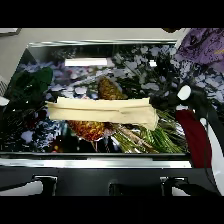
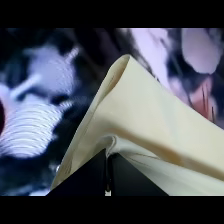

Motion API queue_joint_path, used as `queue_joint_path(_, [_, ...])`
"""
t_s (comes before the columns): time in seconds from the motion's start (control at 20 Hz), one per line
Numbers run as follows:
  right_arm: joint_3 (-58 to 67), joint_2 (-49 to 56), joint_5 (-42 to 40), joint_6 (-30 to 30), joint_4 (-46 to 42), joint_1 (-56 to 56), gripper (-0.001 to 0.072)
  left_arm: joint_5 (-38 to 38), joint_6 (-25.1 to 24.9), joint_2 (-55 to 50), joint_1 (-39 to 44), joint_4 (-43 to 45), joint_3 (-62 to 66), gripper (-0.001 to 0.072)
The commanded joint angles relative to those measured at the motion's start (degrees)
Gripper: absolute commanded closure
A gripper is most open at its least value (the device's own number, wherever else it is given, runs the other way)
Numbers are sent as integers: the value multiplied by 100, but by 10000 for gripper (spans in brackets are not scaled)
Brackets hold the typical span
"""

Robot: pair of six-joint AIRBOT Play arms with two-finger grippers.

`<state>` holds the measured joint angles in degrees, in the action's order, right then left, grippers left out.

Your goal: Fold the clothes and pants, and hang the long-sleeved shirts on hangers.

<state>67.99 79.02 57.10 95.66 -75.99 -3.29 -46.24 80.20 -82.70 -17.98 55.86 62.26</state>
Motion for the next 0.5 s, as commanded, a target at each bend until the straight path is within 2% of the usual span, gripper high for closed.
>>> queue_joint_path(0.0, [640,785,-22,-28,-221,0,689,44,0,-1005,249,7,885,689])
queue_joint_path(0.25, [710,1314,20,103,-199,-2,686,-286,39,-1652,378,4,1340,682])
queue_joint_path(0.3, [710,1373,98,105,-168,0,633,-286,44,-1648,389,2,1344,595])
queue_joint_path(0.4, [778,1333,356,393,-157,7,368,-310,166,-1585,372,4,1381,234])
queue_joint_path(0.45, [955,1266,662,439,-87,68,325,-396,225,-1539,356,9,1462,174])
